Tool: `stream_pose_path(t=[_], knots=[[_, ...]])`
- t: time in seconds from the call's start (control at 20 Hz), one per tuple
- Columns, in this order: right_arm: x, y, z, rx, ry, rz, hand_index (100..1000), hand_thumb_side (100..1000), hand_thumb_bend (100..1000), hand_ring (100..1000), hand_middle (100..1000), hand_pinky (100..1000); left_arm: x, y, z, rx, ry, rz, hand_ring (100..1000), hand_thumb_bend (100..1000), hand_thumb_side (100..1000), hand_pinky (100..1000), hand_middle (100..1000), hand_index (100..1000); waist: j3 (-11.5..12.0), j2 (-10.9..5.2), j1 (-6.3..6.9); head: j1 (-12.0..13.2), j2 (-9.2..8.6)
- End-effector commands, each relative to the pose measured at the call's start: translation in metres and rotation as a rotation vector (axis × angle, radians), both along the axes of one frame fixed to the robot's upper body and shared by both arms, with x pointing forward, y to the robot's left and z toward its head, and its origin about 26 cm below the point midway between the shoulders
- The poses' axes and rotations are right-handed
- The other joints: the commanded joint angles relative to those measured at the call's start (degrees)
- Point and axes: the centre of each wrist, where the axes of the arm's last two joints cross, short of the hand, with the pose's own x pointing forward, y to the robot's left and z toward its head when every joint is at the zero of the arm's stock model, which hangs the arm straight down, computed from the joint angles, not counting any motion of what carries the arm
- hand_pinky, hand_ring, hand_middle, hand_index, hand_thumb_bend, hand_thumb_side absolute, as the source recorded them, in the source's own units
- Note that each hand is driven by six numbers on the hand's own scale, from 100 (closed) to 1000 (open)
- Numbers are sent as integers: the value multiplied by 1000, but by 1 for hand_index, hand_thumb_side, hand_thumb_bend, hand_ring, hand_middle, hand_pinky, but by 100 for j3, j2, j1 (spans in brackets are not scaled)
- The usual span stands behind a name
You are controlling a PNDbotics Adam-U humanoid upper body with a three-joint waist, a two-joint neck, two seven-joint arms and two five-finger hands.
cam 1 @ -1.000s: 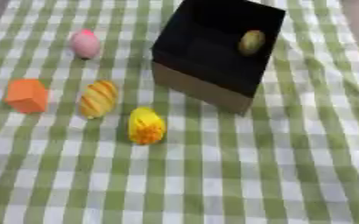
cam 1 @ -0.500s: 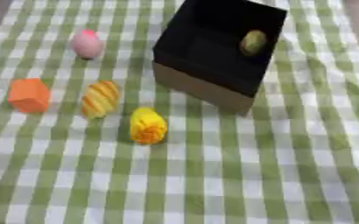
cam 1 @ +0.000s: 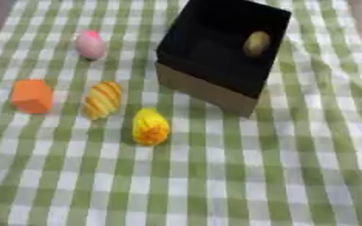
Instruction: Pick up objects on the table and place them in the box.
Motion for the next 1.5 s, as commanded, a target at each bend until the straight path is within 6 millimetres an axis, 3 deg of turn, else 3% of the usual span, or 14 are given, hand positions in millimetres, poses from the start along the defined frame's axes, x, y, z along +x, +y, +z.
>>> stream_pose_path(t=[0.05,0.65,1.25,1.5], knots=[[-4,0,10,-23,-29,7,854,526,100,863,589,856,0,5,19,12,26,-14,904,628,402,929,874,928,-2,-128,23,36,14],[-3,4,11,-31,-17,30,854,526,100,865,588,857,40,-31,39,-40,134,-243,921,652,402,935,885,925,-79,-143,65,143,38],[-2,8,11,-38,-5,54,854,527,100,867,586,859,89,-74,37,12,216,-326,921,656,386,934,887,915,-173,-126,116,273,39],[-2,9,11,-40,-1,63,854,527,100,869,586,859,102,-87,32,43,235,-336,911,664,387,932,838,896,-194,-114,134,306,43]])
